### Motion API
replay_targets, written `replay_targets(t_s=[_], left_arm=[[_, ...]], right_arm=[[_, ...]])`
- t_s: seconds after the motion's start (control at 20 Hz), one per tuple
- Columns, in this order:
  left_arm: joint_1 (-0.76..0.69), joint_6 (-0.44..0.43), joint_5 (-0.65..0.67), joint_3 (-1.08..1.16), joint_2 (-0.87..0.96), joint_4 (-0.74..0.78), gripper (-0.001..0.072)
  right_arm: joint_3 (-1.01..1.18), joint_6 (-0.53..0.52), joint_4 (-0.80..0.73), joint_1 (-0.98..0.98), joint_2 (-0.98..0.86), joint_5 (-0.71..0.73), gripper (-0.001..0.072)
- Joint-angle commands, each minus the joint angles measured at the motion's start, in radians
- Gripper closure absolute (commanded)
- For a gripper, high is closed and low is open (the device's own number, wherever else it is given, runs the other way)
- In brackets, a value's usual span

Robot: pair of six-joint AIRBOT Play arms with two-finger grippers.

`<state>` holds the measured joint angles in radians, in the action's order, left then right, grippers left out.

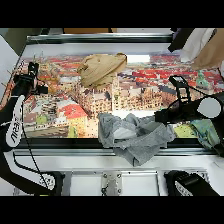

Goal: Fold the clothes and pants, and hang the long-sleeved shirts on hangers.

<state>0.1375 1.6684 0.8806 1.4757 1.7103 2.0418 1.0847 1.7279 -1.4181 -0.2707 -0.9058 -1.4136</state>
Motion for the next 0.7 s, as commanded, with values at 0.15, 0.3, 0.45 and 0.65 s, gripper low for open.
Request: replay_targets(t_s=[0.15,0.3,0.45,0.65], left_arm=[[-0.136,-0.103,0.119,0.001,-0.230,-0.003,0.0692],[-0.232,-0.232,0.240,0.001,-0.317,-0.034,0.0692],[-0.264,-0.582,0.420,0.001,-0.415,-0.338,0.0692],[-0.185,-1.071,0.697,0.001,-0.534,-0.860,0.0692]], right_arm=[[0.000,0.000,0.001,-0.001,0.000,0.000,0.0690],[0.000,0.000,0.001,-0.001,0.000,0.000,0.0690],[0.000,0.000,0.001,-0.001,0.000,0.000,0.0690],[0.000,0.000,0.000,-0.001,0.000,0.000,0.0690]])
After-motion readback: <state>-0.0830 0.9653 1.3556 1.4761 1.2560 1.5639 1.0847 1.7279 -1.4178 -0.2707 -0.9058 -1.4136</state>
